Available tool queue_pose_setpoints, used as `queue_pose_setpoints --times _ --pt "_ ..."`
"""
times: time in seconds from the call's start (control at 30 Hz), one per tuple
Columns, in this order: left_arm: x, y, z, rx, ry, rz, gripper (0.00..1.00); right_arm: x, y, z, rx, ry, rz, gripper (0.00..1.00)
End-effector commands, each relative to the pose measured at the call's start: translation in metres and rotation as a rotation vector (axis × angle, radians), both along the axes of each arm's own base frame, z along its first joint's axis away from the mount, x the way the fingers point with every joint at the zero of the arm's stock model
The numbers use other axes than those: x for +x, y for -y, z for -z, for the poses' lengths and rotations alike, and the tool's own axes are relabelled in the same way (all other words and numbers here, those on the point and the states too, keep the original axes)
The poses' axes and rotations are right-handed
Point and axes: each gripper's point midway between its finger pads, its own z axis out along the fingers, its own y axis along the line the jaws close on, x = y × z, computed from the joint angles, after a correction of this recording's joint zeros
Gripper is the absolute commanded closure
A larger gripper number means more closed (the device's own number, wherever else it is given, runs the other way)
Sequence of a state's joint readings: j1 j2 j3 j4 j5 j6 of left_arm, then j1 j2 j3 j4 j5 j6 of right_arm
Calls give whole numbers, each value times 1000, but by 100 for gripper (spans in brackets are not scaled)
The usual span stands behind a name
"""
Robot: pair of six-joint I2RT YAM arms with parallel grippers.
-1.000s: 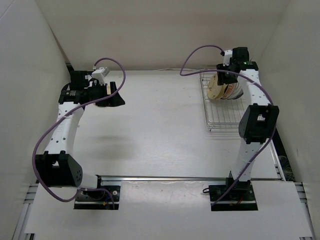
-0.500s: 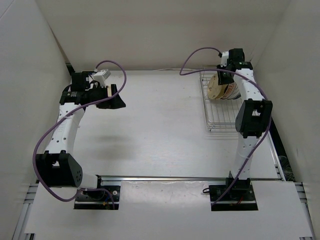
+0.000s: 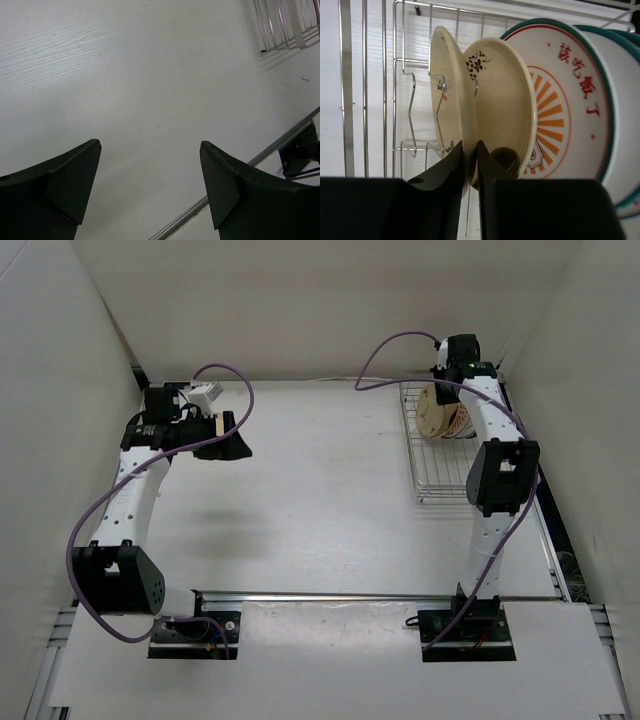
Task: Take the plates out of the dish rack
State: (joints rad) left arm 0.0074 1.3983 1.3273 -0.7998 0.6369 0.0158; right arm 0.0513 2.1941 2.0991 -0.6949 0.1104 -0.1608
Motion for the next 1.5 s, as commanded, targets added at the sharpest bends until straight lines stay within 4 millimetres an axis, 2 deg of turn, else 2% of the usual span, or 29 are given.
queue_pose_setpoints --times 0.0,0.13,0.2,0.33,0.47,0.5,0.53,0.57,0.6,0.63,0.67,0.7,0.73,0.77,0.8,0.83,0.97,1.1,1.17,1.27,1.3,1.37,1.4,1.47 --pt "-8 1 -10 -8 49 23 9 6 4 -92 -75 233 74 100" --pt "-11 3 -11 -15 50 30 9 -1 3 -121 -129 306 124 100" --pt "-14 3 -17 -14 72 30 9 -7 15 -136 -164 339 177 100" --pt "-19 3 -17 -14 75 30 7 -20 24 -154 -226 368 208 100" --pt "-23 3 -18 -14 89 30 5 -41 15 -168 -195 383 168 100" --pt "-24 4 -19 -20 89 36 5 -53 11 -175 -163 380 152 100" --pt "-26 8 -21 -38 89 53 3 -59 3 -172 -125 360 116 100" --pt "-28 10 -19 -52 80 67 1 -70 -7 -179 -67 363 85 100" --pt "-29 13 -18 -64 78 89 1 -77 -18 -177 -15 346 36 100" --pt "-34 20 -19 -102 70 124 1 -92 -49 -164 99 275 -108 100" --pt "-37 23 -21 -121 70 143 1 -107 -66 -168 172 257 -179 100" --pt "-39 26 -17 -141 51 159 1 -120 -83 -165 242 221 -259 100" --pt "-41 29 -20 -161 51 178 1 -138 -97 -152 308 146 -321 100" --pt "-45 35 -22 -201 43 212 1 -152 -110 -153 377 119 -367 100" --pt "-47 38 -21 -222 24 228 1 -170 -134 -153 500 64 -483 100" --pt "-51 40 -23 -242 14 243 1 -187 -144 -144 566 -10 -523 100" --pt "-63 52 -24 -348 -40 326 1 -239 -187 -136 796 -178 -705 100" --pt "-64 55 -24 -379 -50 353 1 -262 -211 -118 809 -260 -790 100" --pt "-62 56 -20 -390 -72 354 1 -266 -225 -106 826 -319 -817 100" --pt "-59 56 -14 -403 -98 354 1 -266 -244 -97 829 -361 -865 100" --pt "-60 57 -15 -411 -98 361 1 -264 -251 -102 835 -355 -888 100" --pt "-56 57 -8 -417 -126 355 2 -262 -265 -93 841 -393 -913 100" --pt "-57 57 -9 -425 -126 360 3 -259 -271 -96 838 -383 -930 100" --pt "-54 57 -2 -430 -151 355 5 -259 -285 -88 850 -424 -946 100"
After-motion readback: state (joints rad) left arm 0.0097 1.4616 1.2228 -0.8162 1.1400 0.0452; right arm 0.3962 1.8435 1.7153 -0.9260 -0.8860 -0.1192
